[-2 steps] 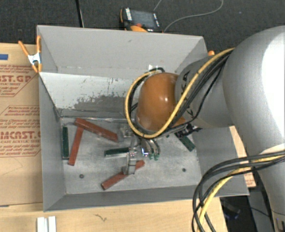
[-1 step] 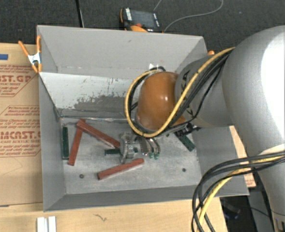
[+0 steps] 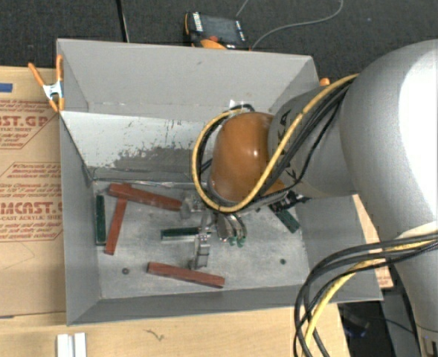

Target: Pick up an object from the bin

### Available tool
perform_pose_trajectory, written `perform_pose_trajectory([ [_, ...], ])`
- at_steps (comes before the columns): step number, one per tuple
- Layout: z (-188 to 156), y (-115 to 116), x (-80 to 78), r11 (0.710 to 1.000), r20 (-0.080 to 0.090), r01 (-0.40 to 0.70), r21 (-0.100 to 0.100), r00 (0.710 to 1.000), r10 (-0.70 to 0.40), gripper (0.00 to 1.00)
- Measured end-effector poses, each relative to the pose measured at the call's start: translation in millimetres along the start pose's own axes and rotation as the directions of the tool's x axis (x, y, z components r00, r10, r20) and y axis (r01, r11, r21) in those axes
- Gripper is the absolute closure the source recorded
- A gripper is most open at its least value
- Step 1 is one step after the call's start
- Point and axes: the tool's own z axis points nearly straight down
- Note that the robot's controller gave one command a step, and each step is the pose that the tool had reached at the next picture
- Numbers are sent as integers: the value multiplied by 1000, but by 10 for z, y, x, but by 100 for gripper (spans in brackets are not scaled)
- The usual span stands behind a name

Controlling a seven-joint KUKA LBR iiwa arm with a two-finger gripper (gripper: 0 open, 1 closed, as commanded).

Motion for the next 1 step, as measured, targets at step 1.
perform_pose_trajectory([
  [1,-3,0,1,1000,-1,0,0,1000,0,100],
])
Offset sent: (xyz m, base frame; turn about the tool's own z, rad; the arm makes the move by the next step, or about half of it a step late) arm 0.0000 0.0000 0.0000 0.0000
